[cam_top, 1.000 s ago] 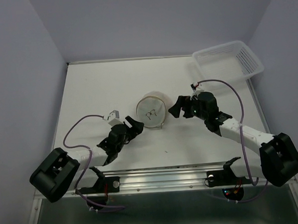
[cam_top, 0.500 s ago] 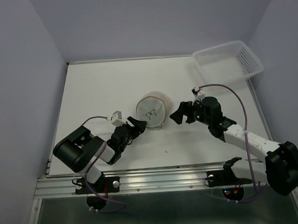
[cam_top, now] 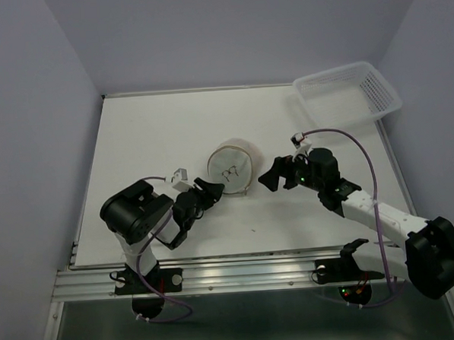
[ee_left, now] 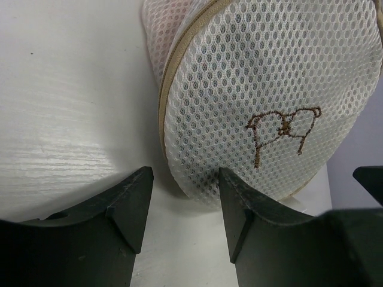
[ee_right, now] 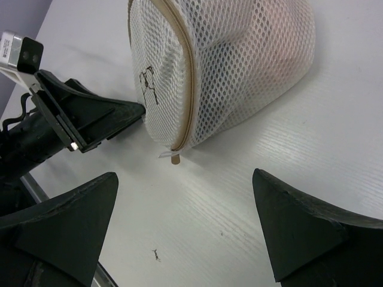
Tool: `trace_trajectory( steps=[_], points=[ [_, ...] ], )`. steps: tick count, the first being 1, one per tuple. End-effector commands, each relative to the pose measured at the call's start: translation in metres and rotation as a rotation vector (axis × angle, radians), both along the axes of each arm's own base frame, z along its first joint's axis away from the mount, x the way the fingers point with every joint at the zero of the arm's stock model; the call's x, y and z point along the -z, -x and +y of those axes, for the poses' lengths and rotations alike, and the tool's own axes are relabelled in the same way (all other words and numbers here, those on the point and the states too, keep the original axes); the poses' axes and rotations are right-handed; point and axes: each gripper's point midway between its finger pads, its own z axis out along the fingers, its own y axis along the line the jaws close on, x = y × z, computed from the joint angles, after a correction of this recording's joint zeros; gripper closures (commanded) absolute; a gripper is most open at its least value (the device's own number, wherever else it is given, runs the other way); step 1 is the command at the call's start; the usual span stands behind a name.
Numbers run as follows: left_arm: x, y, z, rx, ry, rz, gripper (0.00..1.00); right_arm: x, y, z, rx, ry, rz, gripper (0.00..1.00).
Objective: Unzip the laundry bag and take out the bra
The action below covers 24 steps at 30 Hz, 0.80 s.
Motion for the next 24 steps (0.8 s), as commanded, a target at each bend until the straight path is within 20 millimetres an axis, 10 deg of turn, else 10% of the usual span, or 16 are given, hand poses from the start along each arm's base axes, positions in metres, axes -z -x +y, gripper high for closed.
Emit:
trace_trajectory(
  steps=[1,10,18,24],
  points=[
    [-0.036,-0.014,-0.001,-0.012,0.098,-0.153,0.39,-0.011,0.005,0.007,-0.054,-0.020,-0.065,0.00],
    [-0.058,-0.013,0.005,0.001,0.228,-0.254,0.53,-0.007,0.011,0.008,-0.083,-0.018,-0.056,0.00],
    [-0.067,-0.018,0.007,-0.007,0.232,-0.295,1.00,-0.003,0.013,0.009,-0.098,-0.014,-0.048,0.00],
    [-0.093,-0.013,0.015,-0.024,0.282,-0.342,1.00,-0.002,0.015,0.010,-0.108,-0.011,-0.039,0.00]
  ],
)
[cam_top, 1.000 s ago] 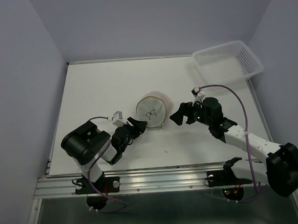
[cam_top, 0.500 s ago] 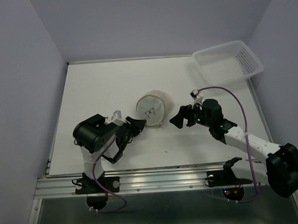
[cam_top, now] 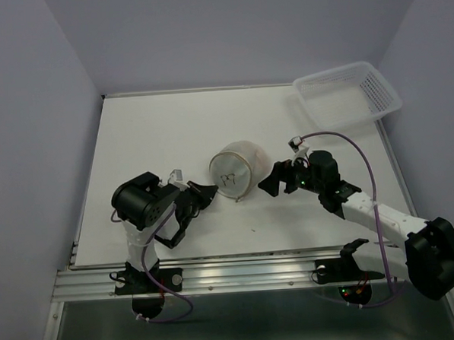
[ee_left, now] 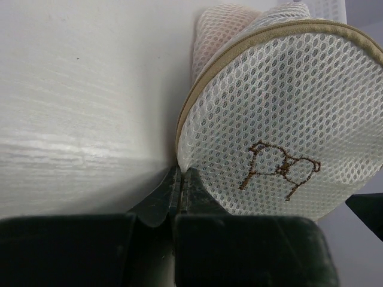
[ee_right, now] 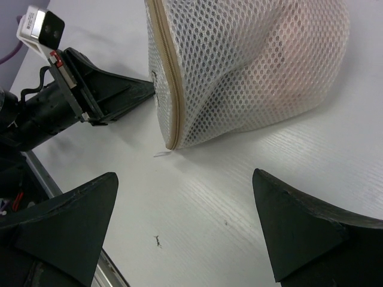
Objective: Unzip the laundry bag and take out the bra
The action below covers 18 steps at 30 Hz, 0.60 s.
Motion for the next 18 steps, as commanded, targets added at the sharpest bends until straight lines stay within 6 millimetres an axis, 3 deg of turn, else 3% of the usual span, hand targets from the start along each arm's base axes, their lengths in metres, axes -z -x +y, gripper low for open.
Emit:
trace_trajectory(
  steps=[1,6,7,8,9,10,12,13,14,18],
  points=[
    [-0.123,-0.002,0.008,-0.030,0.222,-0.415,1.00,-0.010,0.001,0.006,-0.035,-0.013,-0.049,0.00],
    [-0.137,0.003,0.016,-0.057,0.252,-0.397,1.00,-0.014,-0.001,0.003,-0.018,-0.010,-0.059,0.00],
    [-0.150,0.003,0.018,-0.065,0.265,-0.427,1.00,-0.014,-0.002,0.002,-0.007,-0.004,-0.059,0.00],
    [-0.140,0.000,0.014,-0.065,0.225,-0.383,1.00,-0.015,-0.001,0.003,-0.010,0.000,-0.063,0.01],
    [-0.152,-0.002,0.017,-0.085,0.231,-0.400,1.00,-0.016,-0.004,0.002,0.002,0.009,-0.067,0.01],
    [-0.152,-0.005,0.015,-0.087,0.206,-0.393,1.00,-0.017,-0.005,0.001,0.007,0.011,-0.071,0.02],
    [-0.150,-0.012,0.011,-0.097,0.146,-0.342,1.00,-0.020,-0.007,0.002,0.014,0.019,-0.077,0.03],
    [-0.139,-0.014,0.013,-0.115,0.097,-0.295,1.00,-0.020,-0.006,0.004,0.009,0.023,-0.081,0.03],
    [-0.153,-0.016,0.013,-0.126,0.119,-0.324,1.00,-0.022,-0.005,0.007,0.005,0.025,-0.087,0.03],
    [-0.168,-0.020,0.015,-0.161,0.096,-0.294,1.00,-0.033,-0.005,0.017,-0.003,0.021,-0.115,0.08]
  ],
)
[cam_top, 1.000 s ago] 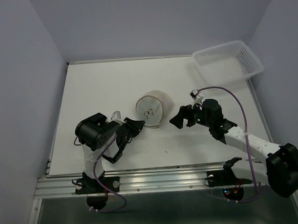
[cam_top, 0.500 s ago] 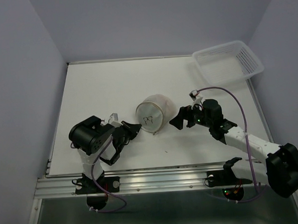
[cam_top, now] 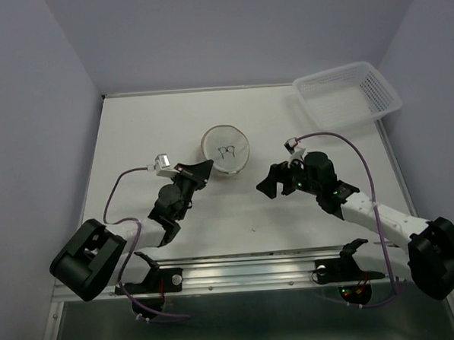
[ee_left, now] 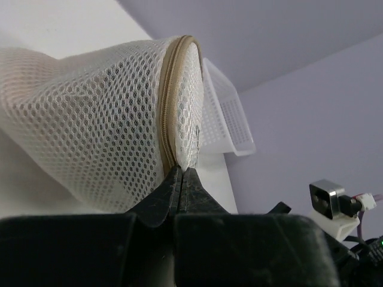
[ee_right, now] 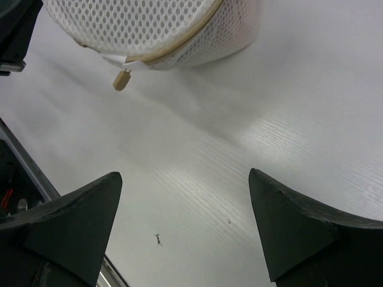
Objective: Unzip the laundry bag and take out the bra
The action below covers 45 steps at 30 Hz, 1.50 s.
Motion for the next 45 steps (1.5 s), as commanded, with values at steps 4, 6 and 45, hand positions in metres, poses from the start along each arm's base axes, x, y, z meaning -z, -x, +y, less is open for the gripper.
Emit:
trace_trajectory(
  steps=[4,6,45],
  points=[
    [-0.024,-0.014,0.008,-0.110,-0.064,0.040,1.00,-0.049,-0.003,0.030,0.003,-0.052,-0.136,0.14],
    [-0.023,-0.014,0.008,-0.117,-0.071,0.054,1.00,-0.054,0.003,0.043,0.002,-0.055,-0.146,0.19],
    [-0.018,-0.005,0.019,-0.184,-0.087,0.115,1.00,-0.008,-0.036,0.117,0.185,0.083,-0.029,0.67]
  ],
)
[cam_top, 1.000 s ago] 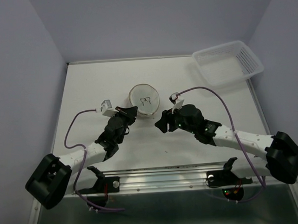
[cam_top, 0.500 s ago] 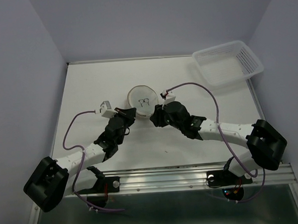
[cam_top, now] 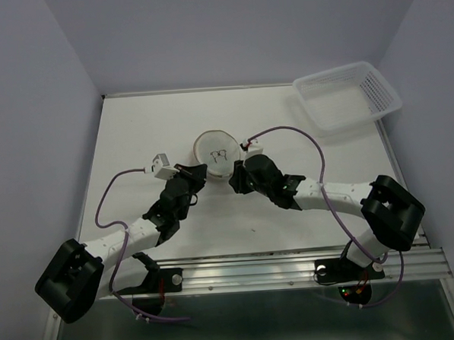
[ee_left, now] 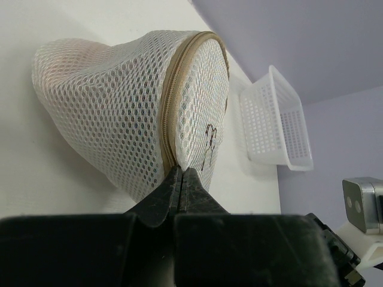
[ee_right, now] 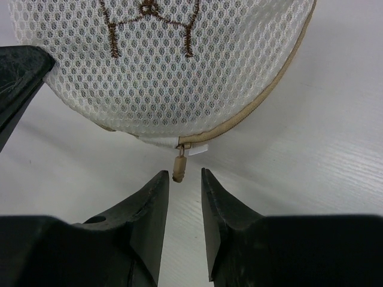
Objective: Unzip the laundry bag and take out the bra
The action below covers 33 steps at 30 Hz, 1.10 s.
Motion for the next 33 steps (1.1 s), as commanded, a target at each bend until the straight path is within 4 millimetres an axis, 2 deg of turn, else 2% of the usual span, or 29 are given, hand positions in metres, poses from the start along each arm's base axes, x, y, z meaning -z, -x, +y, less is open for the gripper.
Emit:
trace_trajectory(
  steps=[1,5,8,9,12,20,24,30,33],
  points=[
    [-0.028,-0.007,0.001,-0.033,0.042,-0.060,1.00,-0.023,-0.007,0.015,-0.005,-0.053,-0.037,0.67],
    [-0.028,-0.006,0.001,-0.033,0.041,-0.059,1.00,-0.022,-0.007,0.018,-0.011,-0.054,-0.033,0.73],
    [-0.028,-0.006,0.002,-0.035,0.038,-0.060,1.00,-0.023,-0.008,0.017,-0.009,-0.049,-0.040,0.84],
    [-0.027,-0.006,0.002,-0.037,0.034,-0.056,1.00,-0.022,-0.008,0.015,-0.007,-0.044,-0.041,0.91],
    [-0.026,-0.005,0.004,-0.040,0.030,-0.054,1.00,-0.022,-0.010,0.008,0.020,-0.026,-0.052,0.98],
    [-0.023,0.001,0.019,-0.066,-0.044,-0.036,1.00,-0.026,-0.013,-0.035,0.119,0.099,-0.135,0.99],
    [-0.011,0.008,0.029,-0.052,-0.107,-0.008,1.00,-0.028,-0.018,-0.057,0.161,0.123,-0.145,0.99],
    [0.011,0.020,0.029,0.035,-0.171,0.016,1.00,-0.029,-0.022,-0.076,0.180,0.153,-0.152,0.99],
    [0.026,0.023,0.036,0.053,-0.219,0.041,1.00,-0.027,-0.021,-0.083,0.183,0.168,-0.149,0.99]
  ],
)
